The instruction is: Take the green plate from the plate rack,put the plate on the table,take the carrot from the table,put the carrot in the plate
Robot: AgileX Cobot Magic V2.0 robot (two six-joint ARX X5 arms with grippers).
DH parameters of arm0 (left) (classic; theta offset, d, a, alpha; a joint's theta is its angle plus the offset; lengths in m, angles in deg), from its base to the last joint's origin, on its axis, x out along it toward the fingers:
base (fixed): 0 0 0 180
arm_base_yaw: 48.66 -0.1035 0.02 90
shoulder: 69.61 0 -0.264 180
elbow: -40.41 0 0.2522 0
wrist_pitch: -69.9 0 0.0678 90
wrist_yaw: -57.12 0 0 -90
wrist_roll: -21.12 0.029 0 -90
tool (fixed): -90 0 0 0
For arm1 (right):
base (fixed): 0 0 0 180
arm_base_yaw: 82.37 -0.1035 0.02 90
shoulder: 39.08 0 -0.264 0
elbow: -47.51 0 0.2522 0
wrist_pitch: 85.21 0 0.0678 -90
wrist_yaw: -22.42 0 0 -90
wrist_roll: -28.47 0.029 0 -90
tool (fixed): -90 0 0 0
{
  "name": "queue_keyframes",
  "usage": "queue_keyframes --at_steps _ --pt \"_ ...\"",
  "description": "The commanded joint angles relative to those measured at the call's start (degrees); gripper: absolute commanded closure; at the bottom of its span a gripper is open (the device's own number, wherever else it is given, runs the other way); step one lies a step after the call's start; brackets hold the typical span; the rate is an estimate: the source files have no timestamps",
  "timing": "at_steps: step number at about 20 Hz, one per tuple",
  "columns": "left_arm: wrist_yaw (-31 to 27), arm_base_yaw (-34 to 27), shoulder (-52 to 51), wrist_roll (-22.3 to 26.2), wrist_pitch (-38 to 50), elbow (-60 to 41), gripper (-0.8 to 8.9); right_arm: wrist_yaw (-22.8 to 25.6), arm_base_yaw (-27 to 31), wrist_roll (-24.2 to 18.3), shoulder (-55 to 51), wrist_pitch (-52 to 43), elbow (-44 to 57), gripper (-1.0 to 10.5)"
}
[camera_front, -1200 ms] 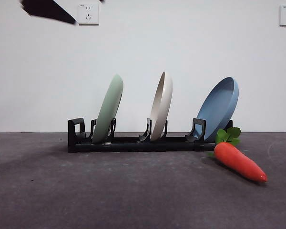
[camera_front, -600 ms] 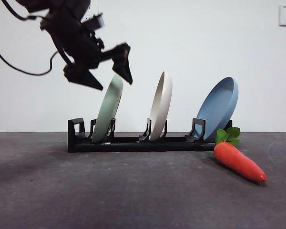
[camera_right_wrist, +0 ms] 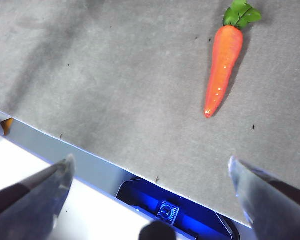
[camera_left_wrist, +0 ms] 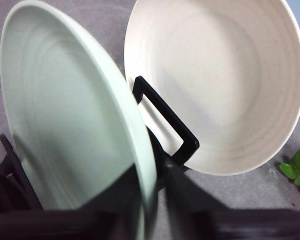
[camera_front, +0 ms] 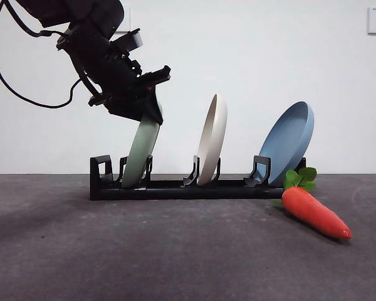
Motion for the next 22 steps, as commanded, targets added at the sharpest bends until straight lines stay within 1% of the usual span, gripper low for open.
queue_keyframes --at_steps 1,3,6,9,16,19,20,22 --pt "0.26 0.20 0.31 -0.22 -0.22 0.07 8.22 0.00 -0.09 0.20 -0.02 -0.20 -0.26 2.9" --pt "0.46 0.20 0.24 -0.61 -0.26 0.07 8.22 0.00 -0.09 0.20 -0.02 -0.20 -0.26 2.9" --pt "3.50 0.17 0.17 -2.62 -0.11 0.09 8.22 0.00 -0.09 0.17 -0.02 -0.20 -0.26 2.9" --pt "4.81 0.09 -0.39 -4.72 -0.09 0.09 8.22 0.00 -0.09 0.17 -0.02 -0.20 -0.26 2.9" --pt "4.81 0.09 -6.64 -4.70 -0.33 0.13 8.22 -0.02 -0.09 0.17 -0.02 -0.22 -0.26 2.9" --pt "5.29 0.24 -11.26 -4.68 -2.40 0.13 8.21 -0.04 -0.09 0.20 -0.02 -0.22 -0.26 2.9" --pt "6.38 0.28 -13.31 -4.61 -3.98 0.13 8.21 -0.07 -0.09 0.20 -0.04 -0.22 -0.26 2.9" --pt "6.03 1.51 -17.94 -3.54 -8.66 0.13 8.21 -0.07 -0.09 0.20 -0.04 -0.22 -0.26 2.9"
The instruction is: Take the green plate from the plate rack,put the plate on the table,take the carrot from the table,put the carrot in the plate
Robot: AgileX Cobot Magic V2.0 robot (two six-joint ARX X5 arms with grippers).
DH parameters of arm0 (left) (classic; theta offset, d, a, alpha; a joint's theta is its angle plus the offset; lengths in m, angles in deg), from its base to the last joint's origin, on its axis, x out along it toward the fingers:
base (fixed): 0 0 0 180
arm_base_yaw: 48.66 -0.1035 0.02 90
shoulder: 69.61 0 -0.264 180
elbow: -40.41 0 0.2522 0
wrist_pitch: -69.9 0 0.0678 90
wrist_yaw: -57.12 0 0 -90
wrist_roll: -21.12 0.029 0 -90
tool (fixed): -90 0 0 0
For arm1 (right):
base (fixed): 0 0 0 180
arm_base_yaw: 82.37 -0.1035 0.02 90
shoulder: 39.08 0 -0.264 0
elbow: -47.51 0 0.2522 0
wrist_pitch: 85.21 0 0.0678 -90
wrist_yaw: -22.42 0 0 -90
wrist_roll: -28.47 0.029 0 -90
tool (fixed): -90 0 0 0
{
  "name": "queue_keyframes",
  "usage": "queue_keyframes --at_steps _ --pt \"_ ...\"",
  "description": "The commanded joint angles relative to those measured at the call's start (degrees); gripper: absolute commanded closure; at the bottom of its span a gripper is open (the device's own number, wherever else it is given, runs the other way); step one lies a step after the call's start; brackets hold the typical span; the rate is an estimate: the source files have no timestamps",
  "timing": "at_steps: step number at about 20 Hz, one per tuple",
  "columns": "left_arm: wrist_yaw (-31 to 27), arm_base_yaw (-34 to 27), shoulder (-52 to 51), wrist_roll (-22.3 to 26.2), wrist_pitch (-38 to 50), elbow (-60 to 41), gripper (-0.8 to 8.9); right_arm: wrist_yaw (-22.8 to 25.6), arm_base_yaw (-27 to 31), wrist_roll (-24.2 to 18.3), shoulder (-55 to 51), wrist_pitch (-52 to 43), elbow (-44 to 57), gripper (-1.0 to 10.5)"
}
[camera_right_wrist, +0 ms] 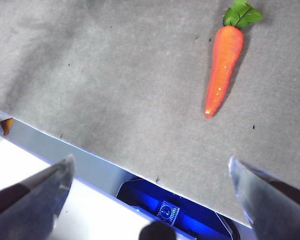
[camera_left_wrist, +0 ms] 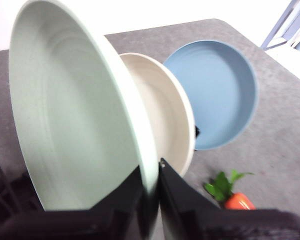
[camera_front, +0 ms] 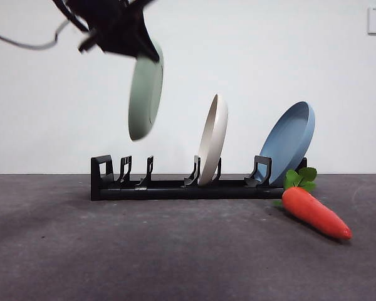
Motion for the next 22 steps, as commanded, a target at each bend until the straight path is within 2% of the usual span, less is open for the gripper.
queue_keyframes --at_steps 1,3,7,10,15,22 --pt "0.02 1.88 -5.60 3.26 -4.35 0.07 8.21 -0.07 -0.09 0.24 -0.02 -0.22 -0.26 2.9" --pt "-2.73 4.66 -10.99 8.00 -11.19 0.07 8.20 -0.07 -0.09 0.24 -0.02 -0.22 -0.26 2.9" --pt "-19.21 15.78 -17.68 18.64 -24.65 0.07 8.20 -0.15 -0.09 0.44 -0.04 -0.20 -0.26 2.9" --pt "-30.97 24.90 -16.79 22.45 -32.89 0.04 8.20 -0.17 -0.09 0.61 -0.04 -0.20 -0.26 2.9" --pt "-37.83 34.12 -9.46 23.50 -35.74 -0.17 8.19 -0.15 -0.09 0.59 -0.02 -0.22 -0.26 2.9" --pt "-38.69 38.01 5.01 24.74 -33.33 -0.17 8.19 -0.15 -0.09 0.59 -0.02 -0.17 -0.26 2.9"
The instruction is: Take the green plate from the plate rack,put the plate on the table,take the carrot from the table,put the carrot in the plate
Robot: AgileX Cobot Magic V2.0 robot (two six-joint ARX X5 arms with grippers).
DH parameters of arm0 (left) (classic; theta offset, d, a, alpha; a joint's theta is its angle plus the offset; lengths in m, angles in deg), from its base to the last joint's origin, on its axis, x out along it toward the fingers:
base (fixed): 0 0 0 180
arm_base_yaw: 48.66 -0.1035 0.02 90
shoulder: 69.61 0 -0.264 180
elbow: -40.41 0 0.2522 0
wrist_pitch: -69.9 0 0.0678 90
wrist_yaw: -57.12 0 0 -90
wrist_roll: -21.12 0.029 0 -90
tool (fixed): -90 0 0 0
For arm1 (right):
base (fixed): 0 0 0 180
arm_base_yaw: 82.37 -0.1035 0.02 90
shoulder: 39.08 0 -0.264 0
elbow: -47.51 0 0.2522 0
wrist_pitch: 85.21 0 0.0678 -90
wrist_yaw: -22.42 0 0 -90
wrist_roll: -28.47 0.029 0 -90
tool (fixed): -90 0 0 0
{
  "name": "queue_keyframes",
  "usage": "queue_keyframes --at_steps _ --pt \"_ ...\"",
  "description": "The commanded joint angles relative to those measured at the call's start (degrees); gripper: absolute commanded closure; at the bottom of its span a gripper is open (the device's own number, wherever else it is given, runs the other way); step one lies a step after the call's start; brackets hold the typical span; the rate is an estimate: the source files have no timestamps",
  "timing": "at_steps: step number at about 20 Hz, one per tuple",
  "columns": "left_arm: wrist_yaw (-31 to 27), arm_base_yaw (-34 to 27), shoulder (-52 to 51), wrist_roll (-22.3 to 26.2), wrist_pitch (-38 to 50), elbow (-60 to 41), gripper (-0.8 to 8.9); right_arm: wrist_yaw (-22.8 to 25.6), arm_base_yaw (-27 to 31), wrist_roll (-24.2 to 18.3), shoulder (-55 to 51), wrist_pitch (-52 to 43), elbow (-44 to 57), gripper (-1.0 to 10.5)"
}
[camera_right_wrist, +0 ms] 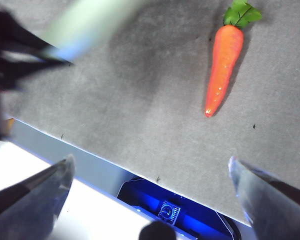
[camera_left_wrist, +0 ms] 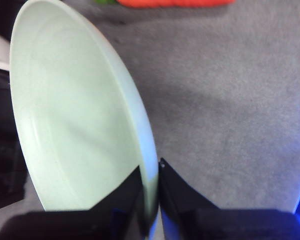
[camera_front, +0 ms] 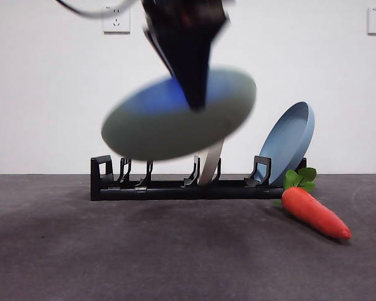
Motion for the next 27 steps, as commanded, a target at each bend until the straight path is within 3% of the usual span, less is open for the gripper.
queue_keyframes --at_steps 1,7,15,17,18,22,27 --pt "-0.94 0.66 3.61 0.55 1.64 -0.22 8.19 -0.11 -0.09 0.35 -0.04 -0.17 -0.26 2.9" --pt "-0.94 0.68 9.68 0.20 4.24 -2.78 8.19 -0.11 -0.09 0.35 -0.04 -0.20 -0.26 2.9" --pt "-0.83 2.10 9.99 -1.62 15.54 -17.90 8.21 -0.11 -0.09 0.37 -0.02 -1.07 -0.26 2.9" --pt "2.08 2.19 9.99 -3.15 15.91 -19.54 8.12 -0.09 -0.09 0.37 -0.02 -1.07 -0.26 2.9" --pt "4.48 2.19 9.99 -3.78 15.72 -19.63 8.01 -0.11 -0.09 0.39 0.13 -1.14 -0.26 2.9" --pt "9.35 2.25 9.99 -6.32 15.69 -19.63 5.58 -0.11 -0.09 0.79 0.92 -1.11 -0.26 2.9" --pt "9.35 2.12 8.26 -7.72 15.76 -19.56 5.53 -0.07 -0.09 0.81 2.01 -1.46 -0.26 2.9"
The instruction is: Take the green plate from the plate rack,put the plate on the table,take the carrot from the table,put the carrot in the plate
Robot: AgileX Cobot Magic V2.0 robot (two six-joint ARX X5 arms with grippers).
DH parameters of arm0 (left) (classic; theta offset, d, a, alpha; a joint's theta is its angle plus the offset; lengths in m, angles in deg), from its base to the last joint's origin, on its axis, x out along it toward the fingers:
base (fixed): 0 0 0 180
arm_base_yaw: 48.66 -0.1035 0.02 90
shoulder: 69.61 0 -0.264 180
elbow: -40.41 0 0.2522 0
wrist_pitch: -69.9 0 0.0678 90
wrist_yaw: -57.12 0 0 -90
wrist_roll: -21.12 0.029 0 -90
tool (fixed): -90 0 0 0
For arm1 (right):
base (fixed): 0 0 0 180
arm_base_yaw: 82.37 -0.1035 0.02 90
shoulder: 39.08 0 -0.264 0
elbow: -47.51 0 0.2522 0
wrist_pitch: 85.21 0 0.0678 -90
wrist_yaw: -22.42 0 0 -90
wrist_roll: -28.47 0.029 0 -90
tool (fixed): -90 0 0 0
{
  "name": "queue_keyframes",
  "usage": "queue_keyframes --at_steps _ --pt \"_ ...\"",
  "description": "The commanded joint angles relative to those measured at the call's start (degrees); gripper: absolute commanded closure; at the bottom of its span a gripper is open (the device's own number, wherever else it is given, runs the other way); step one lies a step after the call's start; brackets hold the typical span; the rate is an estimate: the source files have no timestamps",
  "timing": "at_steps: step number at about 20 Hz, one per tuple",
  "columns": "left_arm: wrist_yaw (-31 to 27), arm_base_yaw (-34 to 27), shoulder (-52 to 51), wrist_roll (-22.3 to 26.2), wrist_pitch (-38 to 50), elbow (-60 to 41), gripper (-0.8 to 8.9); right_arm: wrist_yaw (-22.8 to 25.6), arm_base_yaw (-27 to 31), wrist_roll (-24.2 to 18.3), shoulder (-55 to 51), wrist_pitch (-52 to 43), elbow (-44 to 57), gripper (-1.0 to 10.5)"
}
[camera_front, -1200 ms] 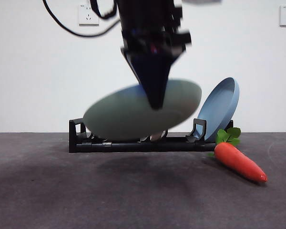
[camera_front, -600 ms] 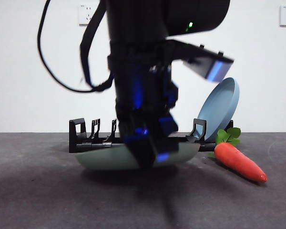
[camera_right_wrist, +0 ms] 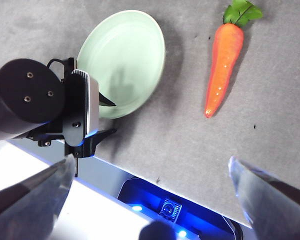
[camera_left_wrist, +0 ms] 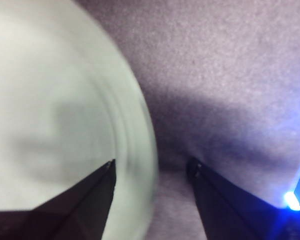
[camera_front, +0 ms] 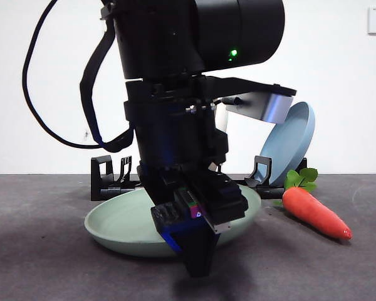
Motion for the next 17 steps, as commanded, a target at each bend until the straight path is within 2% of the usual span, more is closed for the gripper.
queue_keyframes --at_steps 1,5,11,15,17 --pt "2.23 0.37 -0.96 -1.57 -1.29 -1.44 5.53 -0.07 -0.09 0.37 0.79 -0.85 -0.26 2.9" --pt "2.29 0.37 -10.36 -4.81 -2.54 0.94 5.53 -0.04 -0.09 0.68 4.17 -3.80 -0.26 2.9" --pt "2.29 0.37 -30.27 -14.21 -6.12 8.92 5.54 0.70 -2.38 2.75 16.76 -14.97 -0.26 2.9" --pt "2.27 0.37 -41.22 -16.57 -6.62 12.41 5.58 10.05 -6.73 3.87 28.44 -24.57 -0.26 2.9" --pt "2.27 0.37 -44.85 -17.57 -6.99 12.92 5.58 12.83 -8.37 4.24 33.70 -28.79 -0.26 2.9"
